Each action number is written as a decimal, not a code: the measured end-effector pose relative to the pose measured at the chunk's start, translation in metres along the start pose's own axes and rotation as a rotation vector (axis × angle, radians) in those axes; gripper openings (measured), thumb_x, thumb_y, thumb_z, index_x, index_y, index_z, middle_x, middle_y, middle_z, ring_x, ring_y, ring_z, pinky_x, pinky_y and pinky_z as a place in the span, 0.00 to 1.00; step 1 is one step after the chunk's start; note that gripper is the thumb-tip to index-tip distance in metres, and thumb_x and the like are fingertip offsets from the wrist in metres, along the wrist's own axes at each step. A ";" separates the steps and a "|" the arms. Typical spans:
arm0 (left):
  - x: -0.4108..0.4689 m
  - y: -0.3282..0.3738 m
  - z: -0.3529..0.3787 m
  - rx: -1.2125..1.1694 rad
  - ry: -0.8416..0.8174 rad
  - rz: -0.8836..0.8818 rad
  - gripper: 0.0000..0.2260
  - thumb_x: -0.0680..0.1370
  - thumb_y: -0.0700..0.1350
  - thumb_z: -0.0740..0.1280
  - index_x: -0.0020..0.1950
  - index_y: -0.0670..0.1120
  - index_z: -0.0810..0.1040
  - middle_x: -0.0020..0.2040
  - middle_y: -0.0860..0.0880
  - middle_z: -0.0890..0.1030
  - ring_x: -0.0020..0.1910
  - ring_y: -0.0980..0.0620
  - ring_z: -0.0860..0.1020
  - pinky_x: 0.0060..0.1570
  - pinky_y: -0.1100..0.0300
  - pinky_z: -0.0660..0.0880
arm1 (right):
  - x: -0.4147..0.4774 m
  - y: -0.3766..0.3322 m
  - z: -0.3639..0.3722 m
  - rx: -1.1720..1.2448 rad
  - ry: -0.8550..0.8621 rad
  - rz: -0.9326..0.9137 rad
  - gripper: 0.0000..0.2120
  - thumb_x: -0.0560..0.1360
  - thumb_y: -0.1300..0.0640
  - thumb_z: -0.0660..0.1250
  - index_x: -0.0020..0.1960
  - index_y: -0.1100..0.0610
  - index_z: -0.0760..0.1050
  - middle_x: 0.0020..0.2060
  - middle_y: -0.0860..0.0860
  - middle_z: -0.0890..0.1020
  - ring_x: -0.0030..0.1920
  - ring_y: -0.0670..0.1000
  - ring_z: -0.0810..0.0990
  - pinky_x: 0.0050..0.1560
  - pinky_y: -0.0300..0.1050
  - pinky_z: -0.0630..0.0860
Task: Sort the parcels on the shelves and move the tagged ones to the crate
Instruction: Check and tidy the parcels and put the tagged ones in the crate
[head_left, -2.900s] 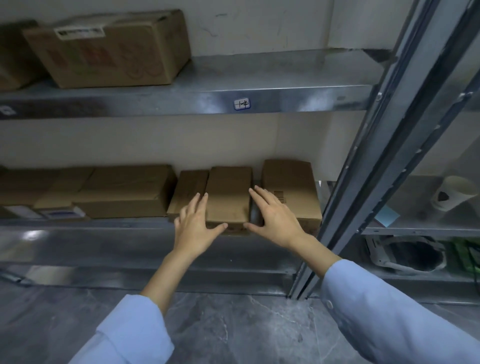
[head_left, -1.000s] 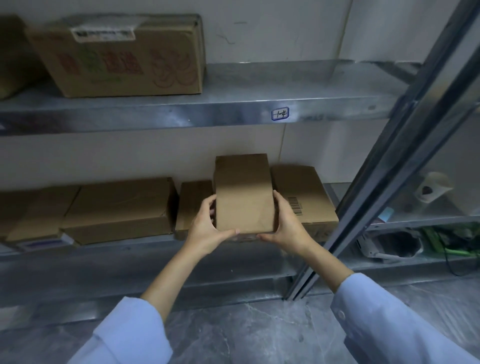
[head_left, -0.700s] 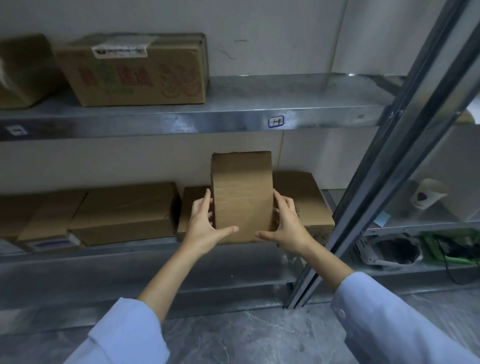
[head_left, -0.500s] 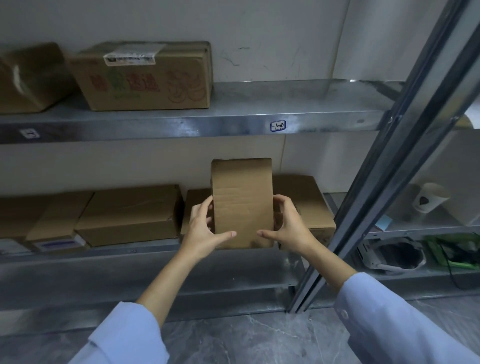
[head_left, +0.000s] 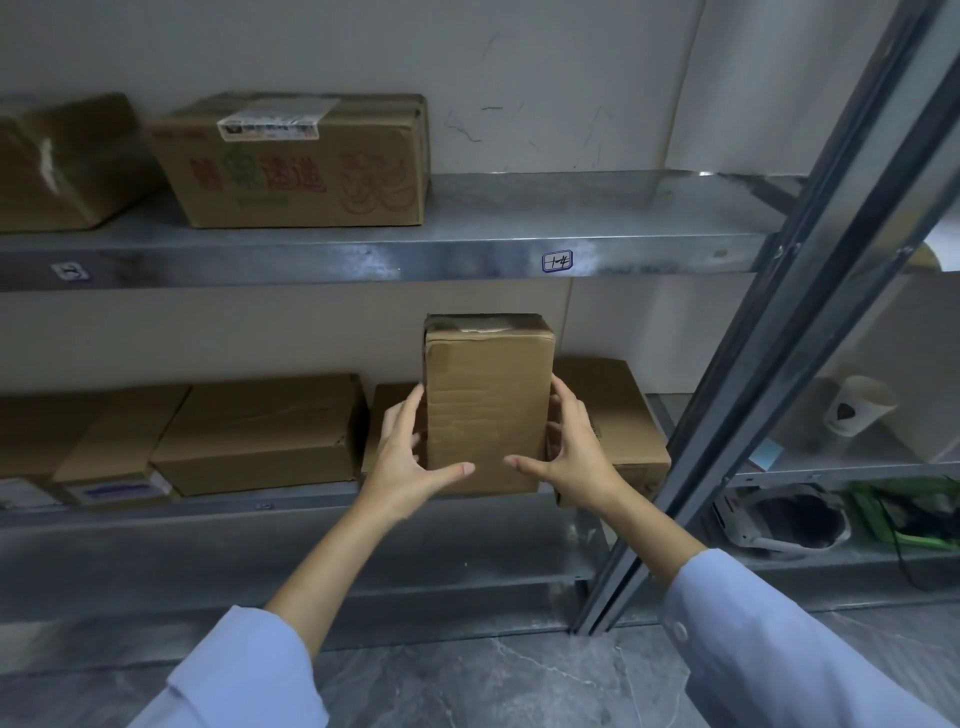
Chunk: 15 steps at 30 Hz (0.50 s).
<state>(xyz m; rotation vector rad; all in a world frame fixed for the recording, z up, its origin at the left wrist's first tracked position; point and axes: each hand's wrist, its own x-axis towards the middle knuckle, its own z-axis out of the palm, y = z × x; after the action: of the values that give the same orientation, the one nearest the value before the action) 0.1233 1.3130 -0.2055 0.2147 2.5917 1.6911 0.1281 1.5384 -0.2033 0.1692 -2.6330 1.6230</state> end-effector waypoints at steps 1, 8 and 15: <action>0.000 -0.001 0.000 -0.013 0.006 -0.003 0.48 0.68 0.45 0.79 0.78 0.57 0.53 0.76 0.53 0.56 0.74 0.45 0.63 0.68 0.44 0.68 | 0.000 0.000 -0.001 0.018 0.003 -0.003 0.53 0.66 0.56 0.80 0.79 0.49 0.50 0.71 0.48 0.62 0.66 0.40 0.66 0.71 0.43 0.65; 0.000 -0.010 -0.002 -0.086 0.019 0.007 0.41 0.68 0.42 0.80 0.74 0.55 0.60 0.73 0.55 0.66 0.70 0.51 0.69 0.63 0.53 0.74 | -0.001 0.009 -0.005 0.056 -0.007 0.056 0.45 0.64 0.51 0.81 0.68 0.42 0.54 0.61 0.36 0.69 0.60 0.37 0.71 0.55 0.26 0.68; 0.002 -0.012 0.000 -0.151 0.019 0.029 0.50 0.65 0.43 0.81 0.76 0.62 0.54 0.74 0.54 0.61 0.68 0.49 0.72 0.67 0.51 0.72 | -0.003 0.007 -0.005 0.100 0.026 -0.003 0.53 0.62 0.51 0.83 0.74 0.43 0.51 0.67 0.37 0.65 0.65 0.33 0.68 0.57 0.23 0.68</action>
<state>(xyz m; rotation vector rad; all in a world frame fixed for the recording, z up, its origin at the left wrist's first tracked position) 0.1204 1.3081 -0.2166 0.2328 2.4700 1.8970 0.1302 1.5461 -0.2071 0.1546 -2.5326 1.7444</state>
